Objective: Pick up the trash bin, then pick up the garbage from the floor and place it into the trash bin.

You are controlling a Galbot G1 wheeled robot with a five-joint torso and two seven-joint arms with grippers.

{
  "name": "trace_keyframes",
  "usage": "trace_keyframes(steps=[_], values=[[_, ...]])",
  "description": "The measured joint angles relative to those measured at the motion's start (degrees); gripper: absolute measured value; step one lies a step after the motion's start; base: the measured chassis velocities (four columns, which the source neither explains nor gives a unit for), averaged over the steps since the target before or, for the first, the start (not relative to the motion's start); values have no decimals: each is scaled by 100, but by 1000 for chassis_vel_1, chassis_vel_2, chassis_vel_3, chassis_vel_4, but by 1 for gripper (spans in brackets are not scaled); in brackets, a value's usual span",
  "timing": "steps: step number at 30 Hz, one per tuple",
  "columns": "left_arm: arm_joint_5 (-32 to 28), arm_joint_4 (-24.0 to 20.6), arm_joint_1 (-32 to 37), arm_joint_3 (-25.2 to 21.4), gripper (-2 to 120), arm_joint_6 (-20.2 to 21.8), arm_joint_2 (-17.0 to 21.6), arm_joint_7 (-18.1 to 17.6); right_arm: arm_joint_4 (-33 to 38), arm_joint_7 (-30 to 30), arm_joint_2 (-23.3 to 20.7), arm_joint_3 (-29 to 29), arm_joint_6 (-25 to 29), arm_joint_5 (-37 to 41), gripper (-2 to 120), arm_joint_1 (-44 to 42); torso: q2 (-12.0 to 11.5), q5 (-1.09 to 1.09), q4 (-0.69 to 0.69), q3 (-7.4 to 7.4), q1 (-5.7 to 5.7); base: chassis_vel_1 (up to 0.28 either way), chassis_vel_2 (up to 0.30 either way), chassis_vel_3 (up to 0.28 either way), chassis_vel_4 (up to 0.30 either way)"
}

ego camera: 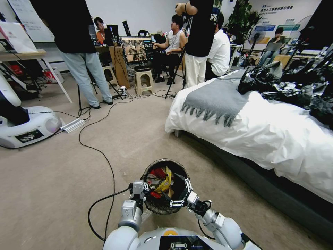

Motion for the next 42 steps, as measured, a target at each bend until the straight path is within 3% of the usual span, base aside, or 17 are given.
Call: trace_keyframes(steps=[6, 9, 12, 15, 17, 21, 28, 42], values=[[0, 14, -13, -2, 0, 7, 8, 4, 406, 91, 3, 161, 30, -59, 100, -94, 0, 0, 0, 0, 0, 0, 0, 0, 0], [0, 38, -15, -19, 0, 9, 2, 5, 779, 476, 117, 302, 29, -224, 100, -175, 0, 0, 0, 0, 0, 0, 0, 0, 0], [0, 39, -13, -54, 0, 9, -3, 6, 1192, 1225, 533, 591, -55, -601, 100, -289, 0, 0, 0, 0, 0, 0, 0, 0, 0], [0, 31, -12, -63, 0, 9, -7, 6, 1273, 1532, 759, 726, -85, -671, 100, -332, 0, 0, 0, 0, 0, 0, 0, 0, 0], [-2, 12, -6, -77, 0, 9, -12, 6, 1299, 2033, 1149, 992, -108, -686, 100, -482, 0, -1, 0, 0, 0, 0, 0, 0, 0], [-10, 1, 3, -101, 0, 9, -12, 7, 1017, 2178, 1470, 1408, 188, -683, 100, -651, 0, 0, -1, 0, 0, 0, 0, 0, 0], [-49, -20, 19, -148, 0, 14, 18, 6, 560, 2245, 1526, 1760, 513, -618, 100, -727, 0, 0, 0, 1, 0, 0, 0, 0, 0], [-65, -2, -23, -158, 0, 35, -32, 8, 174, 2226, 1651, 1798, 641, -606, 100, -662, 0, 0, 0, 1, 0, 0, 0, 0, 0]])
